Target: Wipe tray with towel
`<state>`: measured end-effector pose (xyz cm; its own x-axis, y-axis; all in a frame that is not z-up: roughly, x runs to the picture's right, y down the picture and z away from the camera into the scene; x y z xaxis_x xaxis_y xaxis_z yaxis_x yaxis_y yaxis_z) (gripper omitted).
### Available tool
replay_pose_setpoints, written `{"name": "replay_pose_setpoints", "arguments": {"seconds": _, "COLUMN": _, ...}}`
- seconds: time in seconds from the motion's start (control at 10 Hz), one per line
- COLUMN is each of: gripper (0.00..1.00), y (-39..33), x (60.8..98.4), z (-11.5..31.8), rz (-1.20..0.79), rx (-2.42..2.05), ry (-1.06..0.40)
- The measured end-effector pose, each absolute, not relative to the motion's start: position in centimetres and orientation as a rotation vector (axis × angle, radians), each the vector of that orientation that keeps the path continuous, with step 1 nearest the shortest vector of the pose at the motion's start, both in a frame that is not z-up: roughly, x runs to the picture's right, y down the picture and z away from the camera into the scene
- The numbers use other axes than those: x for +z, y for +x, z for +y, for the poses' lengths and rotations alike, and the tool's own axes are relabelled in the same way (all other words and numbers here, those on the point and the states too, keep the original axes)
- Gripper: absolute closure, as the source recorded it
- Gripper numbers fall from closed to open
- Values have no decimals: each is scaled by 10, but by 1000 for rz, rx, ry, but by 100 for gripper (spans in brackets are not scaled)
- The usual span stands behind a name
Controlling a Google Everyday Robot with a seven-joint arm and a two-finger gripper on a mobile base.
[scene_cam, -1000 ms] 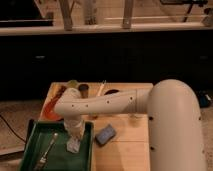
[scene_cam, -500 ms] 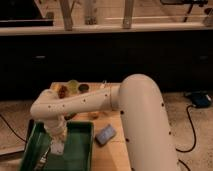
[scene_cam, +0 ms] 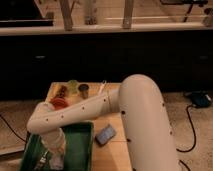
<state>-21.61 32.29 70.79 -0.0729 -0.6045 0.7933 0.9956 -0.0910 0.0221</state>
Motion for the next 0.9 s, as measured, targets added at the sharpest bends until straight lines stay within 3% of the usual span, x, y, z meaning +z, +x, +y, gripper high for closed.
{"name": "replay_pose_setpoints", "arguments": {"seconds": 0.3, "gripper": 98, "y": -161, "x": 707, "z": 328, "rz": -687, "rx": -1458, "ry": -755}}
{"name": "replay_pose_setpoints", "arguments": {"seconds": 0.9, "gripper": 98, "y": -142, "x": 741, "z": 264, "rz": -689, "rx": -1343, "ry": -712}}
